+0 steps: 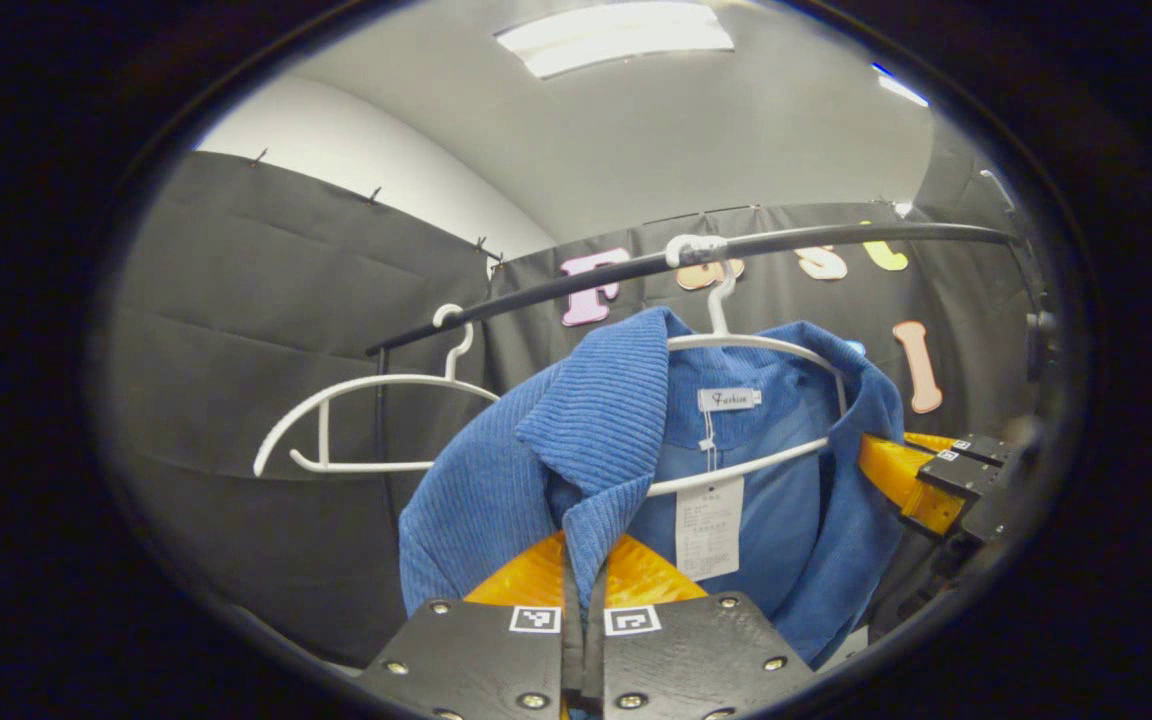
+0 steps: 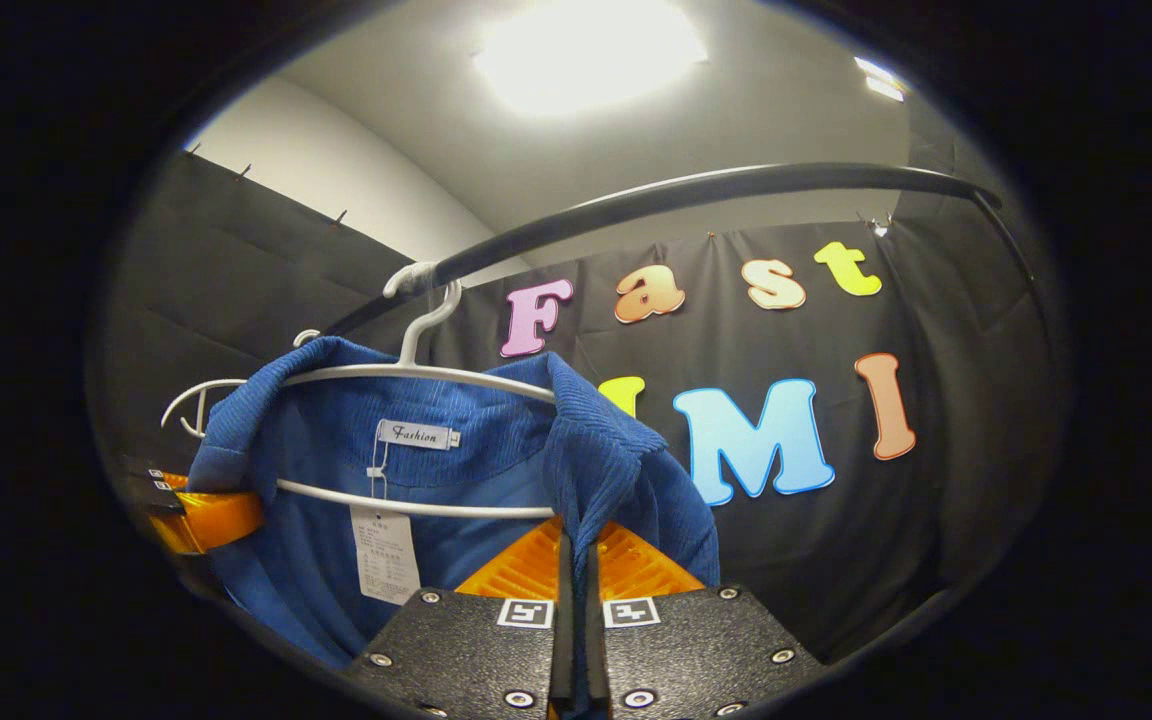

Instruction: Grasp the clothes on the hanger with both hands and then place them into the laundry hamper below.

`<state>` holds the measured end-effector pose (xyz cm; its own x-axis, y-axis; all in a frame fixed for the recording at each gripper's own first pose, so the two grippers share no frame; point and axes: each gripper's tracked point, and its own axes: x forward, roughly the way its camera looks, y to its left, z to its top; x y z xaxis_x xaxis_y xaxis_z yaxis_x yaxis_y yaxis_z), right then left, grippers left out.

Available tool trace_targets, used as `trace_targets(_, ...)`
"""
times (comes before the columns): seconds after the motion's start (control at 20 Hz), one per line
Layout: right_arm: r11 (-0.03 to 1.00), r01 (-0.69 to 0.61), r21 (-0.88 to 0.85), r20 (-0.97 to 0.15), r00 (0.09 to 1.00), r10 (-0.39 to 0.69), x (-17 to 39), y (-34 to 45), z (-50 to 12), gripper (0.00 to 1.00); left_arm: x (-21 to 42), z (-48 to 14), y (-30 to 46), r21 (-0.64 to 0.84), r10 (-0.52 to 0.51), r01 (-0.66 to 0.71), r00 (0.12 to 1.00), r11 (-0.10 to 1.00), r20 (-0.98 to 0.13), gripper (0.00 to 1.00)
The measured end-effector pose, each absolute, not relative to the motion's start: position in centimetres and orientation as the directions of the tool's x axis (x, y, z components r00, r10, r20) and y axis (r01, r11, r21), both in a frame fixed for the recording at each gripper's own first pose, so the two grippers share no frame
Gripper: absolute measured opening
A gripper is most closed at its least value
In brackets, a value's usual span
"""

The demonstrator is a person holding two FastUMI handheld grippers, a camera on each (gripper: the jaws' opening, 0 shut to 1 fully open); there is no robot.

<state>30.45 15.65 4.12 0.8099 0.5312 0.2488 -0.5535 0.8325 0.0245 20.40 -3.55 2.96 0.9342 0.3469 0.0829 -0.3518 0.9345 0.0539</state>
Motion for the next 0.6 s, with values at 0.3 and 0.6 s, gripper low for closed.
trace_targets(0.3, 0.858, -0.514, -0.013, 0.336, 0.806, 0.487, 31.1, 13.9, 7.9, 0.04, 17.4, 6.8, -1.2, 0.035, 0.375, -0.383, 0.917, 0.923, 0.135, 0.05)
trace_targets(0.6, 0.886, -0.463, -0.035, 0.384, 0.812, 0.439, 34.3, 12.7, 10.1, 0.04, 16.6, 10.1, 2.4, 0.037, 0.422, -0.435, 0.888, 0.9, 0.184, 0.05)
